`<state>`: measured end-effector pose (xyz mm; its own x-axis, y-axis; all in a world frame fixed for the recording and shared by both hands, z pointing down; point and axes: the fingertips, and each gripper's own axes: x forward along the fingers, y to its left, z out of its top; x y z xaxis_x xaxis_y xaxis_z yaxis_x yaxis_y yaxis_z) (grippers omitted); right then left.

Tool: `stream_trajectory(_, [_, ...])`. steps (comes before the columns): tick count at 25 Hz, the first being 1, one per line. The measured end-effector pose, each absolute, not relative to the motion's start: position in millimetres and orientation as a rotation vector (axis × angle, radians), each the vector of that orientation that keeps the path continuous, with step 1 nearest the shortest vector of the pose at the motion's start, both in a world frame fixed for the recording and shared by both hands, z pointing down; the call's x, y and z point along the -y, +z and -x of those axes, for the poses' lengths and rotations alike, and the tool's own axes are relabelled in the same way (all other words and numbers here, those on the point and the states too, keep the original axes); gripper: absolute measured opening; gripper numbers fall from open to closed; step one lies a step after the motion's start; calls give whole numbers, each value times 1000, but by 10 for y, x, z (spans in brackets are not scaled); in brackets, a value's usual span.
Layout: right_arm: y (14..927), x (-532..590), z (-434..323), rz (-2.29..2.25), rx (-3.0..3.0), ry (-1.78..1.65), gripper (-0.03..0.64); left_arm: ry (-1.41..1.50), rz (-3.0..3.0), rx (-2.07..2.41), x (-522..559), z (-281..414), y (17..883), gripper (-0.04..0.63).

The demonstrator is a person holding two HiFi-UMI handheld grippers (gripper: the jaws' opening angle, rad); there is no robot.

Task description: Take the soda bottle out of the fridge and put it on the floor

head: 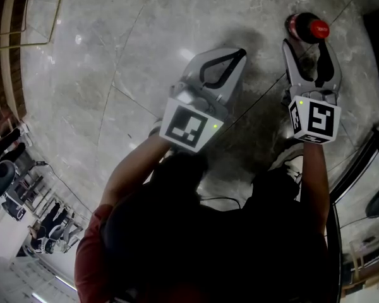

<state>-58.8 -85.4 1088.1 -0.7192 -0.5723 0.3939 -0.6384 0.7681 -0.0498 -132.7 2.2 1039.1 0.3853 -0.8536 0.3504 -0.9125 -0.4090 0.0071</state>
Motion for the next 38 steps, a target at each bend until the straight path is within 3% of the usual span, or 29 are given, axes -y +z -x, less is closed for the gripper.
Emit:
stream_trajectory(32, [10889, 254, 537, -792, 2597, 206, 313, 450, -2447, 1576, -98, 1289, 10440, 0])
stream_trajectory(38, [10889, 244, 521, -789, 2593, 203, 216, 453, -2444, 1578, -97, 1293, 10445, 0])
